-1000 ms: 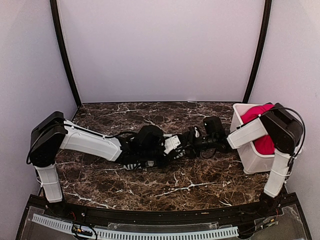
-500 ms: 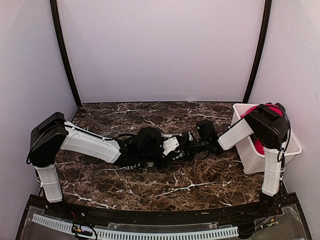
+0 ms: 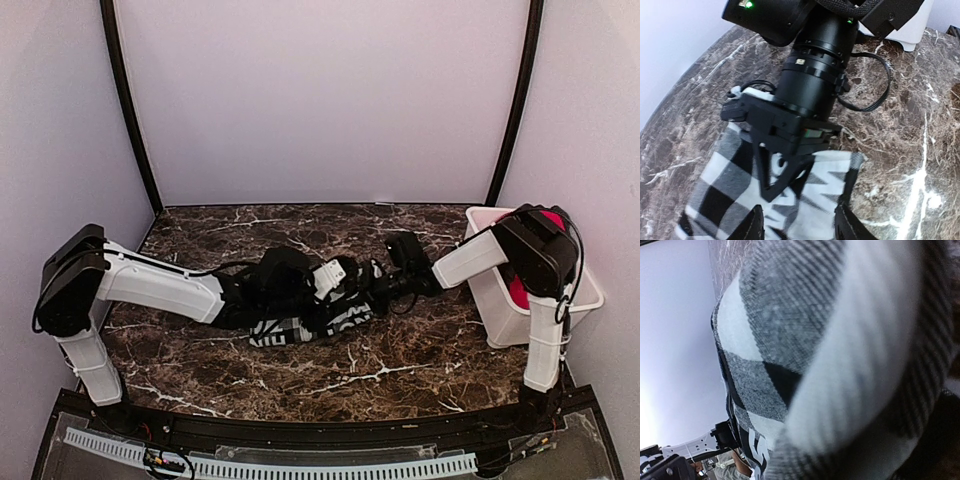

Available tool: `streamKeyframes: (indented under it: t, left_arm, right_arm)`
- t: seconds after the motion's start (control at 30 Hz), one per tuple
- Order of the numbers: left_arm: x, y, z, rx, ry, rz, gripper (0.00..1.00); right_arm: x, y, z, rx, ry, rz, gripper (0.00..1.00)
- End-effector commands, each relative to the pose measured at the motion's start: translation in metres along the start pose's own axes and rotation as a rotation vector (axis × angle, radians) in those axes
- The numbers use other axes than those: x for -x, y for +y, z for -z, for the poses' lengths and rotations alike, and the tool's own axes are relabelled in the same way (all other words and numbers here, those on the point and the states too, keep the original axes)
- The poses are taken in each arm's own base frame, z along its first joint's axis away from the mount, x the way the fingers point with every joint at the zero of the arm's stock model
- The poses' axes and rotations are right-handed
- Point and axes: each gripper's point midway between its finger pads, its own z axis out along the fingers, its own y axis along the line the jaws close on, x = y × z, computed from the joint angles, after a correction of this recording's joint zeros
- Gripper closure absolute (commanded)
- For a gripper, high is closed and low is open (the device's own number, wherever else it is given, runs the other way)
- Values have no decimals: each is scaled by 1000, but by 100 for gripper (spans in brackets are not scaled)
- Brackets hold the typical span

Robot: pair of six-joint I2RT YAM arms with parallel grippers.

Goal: Fold and stack the mixed laundry pile
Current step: Pass from the left arm to the right, then turn over the square-folded shirt at the center of the board.

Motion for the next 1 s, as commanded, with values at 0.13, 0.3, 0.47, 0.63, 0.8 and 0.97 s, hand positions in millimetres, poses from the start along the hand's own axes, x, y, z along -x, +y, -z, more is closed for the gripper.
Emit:
streamKeyframes:
  t: [0.13,0.3,0.47,0.63,0.8,0.97]
  left_arm:
    - [17,46,66,115,-82,227,30]
    - [20,54,91,150,-102,275,16]
    - [21,55,105,152,-127,295,12]
    - [12,58,112,176,-124,300,11]
    - [8,62,121,202,-114,308,10]
    - [7,64,128,206,-120,317,10]
  right_arm:
    - [5,14,58,-182,2,227,100]
    - [3,8,94,-317,-13,299,100]
    - [11,23,143,-460,-64,404,100]
    - [13,32,191,-608,-99,471,100]
    - [10,53,242,-749,-198,551,100]
    - [10,61,281,-939,-226,604,100]
